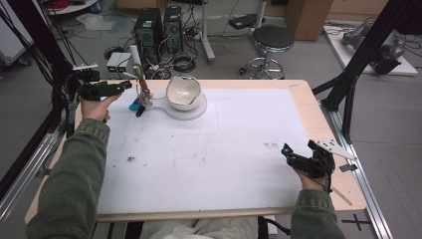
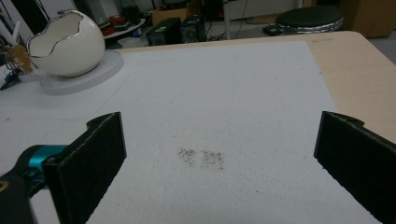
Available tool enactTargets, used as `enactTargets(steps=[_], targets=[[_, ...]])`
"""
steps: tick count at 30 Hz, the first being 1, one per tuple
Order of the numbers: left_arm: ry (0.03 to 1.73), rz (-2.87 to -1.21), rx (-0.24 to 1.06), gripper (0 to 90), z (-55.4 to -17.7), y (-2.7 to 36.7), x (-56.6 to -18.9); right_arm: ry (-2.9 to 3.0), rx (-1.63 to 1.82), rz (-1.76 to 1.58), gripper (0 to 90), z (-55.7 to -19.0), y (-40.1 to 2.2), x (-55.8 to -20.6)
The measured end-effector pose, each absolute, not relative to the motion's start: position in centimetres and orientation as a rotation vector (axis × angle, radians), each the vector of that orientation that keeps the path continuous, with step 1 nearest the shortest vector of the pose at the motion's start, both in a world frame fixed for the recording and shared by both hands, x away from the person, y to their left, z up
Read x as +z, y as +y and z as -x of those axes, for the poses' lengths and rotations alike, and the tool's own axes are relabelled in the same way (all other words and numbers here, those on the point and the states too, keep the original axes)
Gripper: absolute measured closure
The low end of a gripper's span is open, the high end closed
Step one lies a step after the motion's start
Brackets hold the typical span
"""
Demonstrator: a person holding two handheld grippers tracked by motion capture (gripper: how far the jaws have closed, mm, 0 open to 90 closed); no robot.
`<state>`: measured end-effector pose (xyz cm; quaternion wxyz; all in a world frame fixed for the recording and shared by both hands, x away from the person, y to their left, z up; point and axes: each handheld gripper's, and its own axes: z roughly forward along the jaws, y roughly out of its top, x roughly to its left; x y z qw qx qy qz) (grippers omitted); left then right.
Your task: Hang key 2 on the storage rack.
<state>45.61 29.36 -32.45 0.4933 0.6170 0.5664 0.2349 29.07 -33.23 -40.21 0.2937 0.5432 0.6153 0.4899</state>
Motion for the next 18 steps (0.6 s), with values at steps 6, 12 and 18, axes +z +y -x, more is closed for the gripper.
enactTargets(steps=[6,12,18], targets=[[1.358,-1.479,0.598,1.6,-44.2,29.7,-32.7,1.631,1.306,-1.453,1.4,-29.0,-33.4,-40.3],[1.336,-1.479,0.594,1.6,-43.0,29.9,-33.1,1.640,1.295,-1.444,1.4,-29.1,-33.3,-40.4],[1.317,-1.477,0.597,1.6,-42.0,29.8,-33.6,1.651,1.287,-1.437,1.4,-29.2,-33.2,-40.4]])
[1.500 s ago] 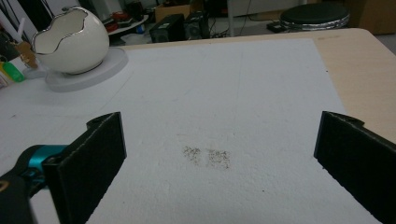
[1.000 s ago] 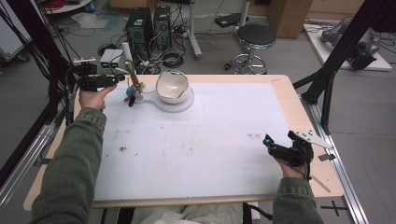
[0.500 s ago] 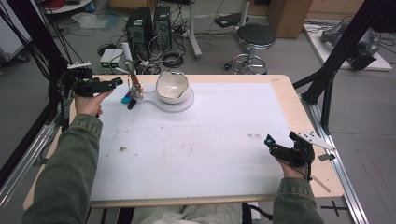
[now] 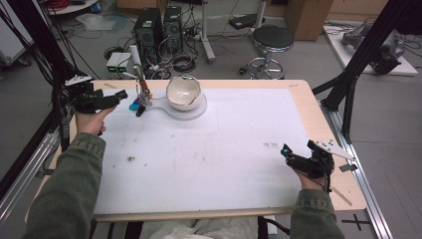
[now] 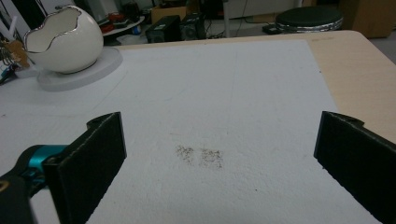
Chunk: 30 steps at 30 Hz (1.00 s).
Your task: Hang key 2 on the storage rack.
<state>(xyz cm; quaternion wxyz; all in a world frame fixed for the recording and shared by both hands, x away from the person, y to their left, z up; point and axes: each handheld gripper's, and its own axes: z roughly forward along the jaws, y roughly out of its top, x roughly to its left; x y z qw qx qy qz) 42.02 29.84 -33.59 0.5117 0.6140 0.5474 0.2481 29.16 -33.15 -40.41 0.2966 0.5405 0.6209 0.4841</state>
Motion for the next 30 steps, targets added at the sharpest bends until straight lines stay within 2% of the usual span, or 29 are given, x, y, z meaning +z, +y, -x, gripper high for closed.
enactTargets(steps=[30], targets=[[1.297,-1.471,0.636,1.6,-37.1,30.2,-36.7,1.664,1.276,-1.436,1.4,-29.1,-33.0,-40.5]])
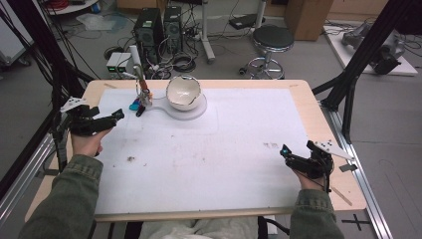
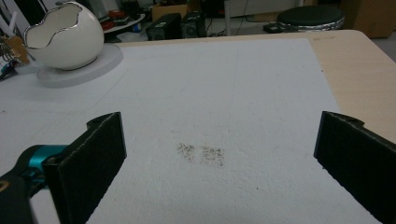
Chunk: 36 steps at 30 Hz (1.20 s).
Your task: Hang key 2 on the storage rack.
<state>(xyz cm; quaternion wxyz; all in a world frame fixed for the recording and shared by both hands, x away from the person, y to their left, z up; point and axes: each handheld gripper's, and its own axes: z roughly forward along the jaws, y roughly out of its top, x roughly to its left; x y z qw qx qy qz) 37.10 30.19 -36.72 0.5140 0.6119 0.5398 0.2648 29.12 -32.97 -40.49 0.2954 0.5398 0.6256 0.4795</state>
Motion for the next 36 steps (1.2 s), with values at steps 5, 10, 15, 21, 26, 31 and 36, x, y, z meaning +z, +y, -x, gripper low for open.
enactTargets(steps=[5,10,15,21,26,31,36], targets=[[1.297,-1.485,0.643,1.6,-36.4,30.0,-37.1,1.664,1.275,-1.436,1.4,-29.1,-33.0,-40.5],[1.274,-1.436,0.706,1.6,-35.1,30.3,-37.3,1.662,1.277,-1.434,1.4,-29.1,-33.0,-40.5],[1.294,-1.413,0.735,1.6,-34.0,30.8,-37.8,1.663,1.270,-1.436,1.4,-29.1,-33.0,-40.6],[1.319,-1.395,0.738,1.6,-33.0,31.0,-38.2,1.661,1.265,-1.441,1.4,-29.1,-33.0,-40.6],[1.308,-1.385,0.760,1.7,-32.2,30.9,-38.6,1.666,1.266,-1.437,1.4,-29.3,-32.9,-40.6],[1.322,-1.402,0.758,1.7,-31.5,30.8,-40.0,1.667,1.264,-1.436,1.4,-29.3,-33.0,-40.7],[1.343,-1.370,0.761,1.7,-30.6,31.3,-41.1,1.666,1.263,-1.438,1.4,-29.3,-33.0,-40.7]])
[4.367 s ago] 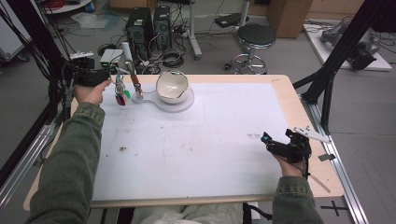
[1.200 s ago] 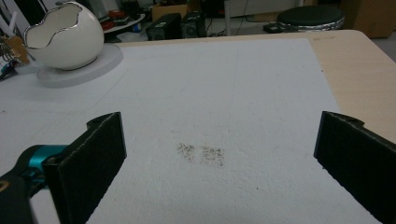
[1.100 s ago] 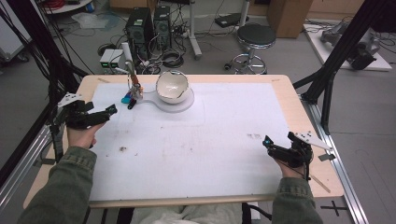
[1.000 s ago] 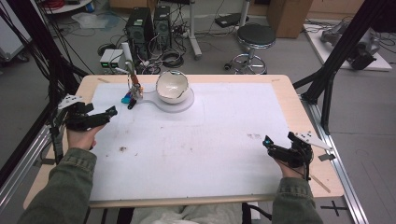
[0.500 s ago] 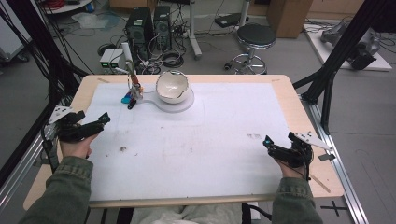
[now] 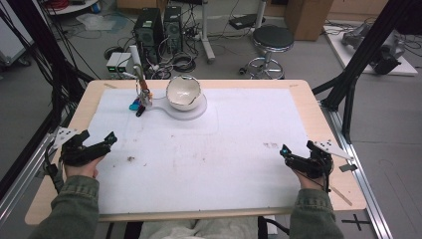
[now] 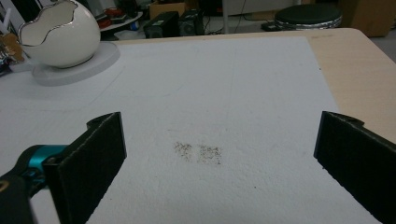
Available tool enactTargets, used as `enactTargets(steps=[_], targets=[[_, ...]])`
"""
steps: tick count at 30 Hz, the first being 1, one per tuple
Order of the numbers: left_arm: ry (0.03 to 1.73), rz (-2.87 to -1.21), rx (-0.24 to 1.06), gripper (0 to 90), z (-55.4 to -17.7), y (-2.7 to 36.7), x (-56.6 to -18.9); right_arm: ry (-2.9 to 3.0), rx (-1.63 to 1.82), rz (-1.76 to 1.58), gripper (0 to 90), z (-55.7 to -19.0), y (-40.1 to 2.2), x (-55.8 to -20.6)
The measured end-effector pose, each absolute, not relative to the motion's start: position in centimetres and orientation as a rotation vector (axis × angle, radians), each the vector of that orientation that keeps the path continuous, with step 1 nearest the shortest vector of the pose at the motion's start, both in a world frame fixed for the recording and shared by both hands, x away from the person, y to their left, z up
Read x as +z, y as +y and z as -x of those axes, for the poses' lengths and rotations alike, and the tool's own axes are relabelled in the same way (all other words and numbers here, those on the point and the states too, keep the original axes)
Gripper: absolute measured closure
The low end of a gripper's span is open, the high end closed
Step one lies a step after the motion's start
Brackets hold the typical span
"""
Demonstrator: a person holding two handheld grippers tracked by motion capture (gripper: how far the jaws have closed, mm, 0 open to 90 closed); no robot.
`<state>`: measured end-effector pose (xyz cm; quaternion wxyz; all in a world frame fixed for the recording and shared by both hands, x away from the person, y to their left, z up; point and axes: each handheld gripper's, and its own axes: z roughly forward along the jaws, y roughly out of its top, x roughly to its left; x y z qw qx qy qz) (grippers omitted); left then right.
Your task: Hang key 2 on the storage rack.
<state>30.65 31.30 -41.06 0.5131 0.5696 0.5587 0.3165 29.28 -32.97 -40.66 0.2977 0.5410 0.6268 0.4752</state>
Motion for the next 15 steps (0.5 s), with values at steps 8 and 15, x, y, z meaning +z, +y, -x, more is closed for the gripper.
enactTargets(steps=[8,15], targets=[[1.333,-1.335,0.794,1.7,-29.0,32.1,-41.7,1.668,1.263,-1.429,1.4,-29.3,-33.0,-40.6],[1.336,-1.344,0.786,1.7,-29.3,31.9,-41.9,1.682,1.245,-1.425,1.4,-29.3,-32.8,-40.7]])
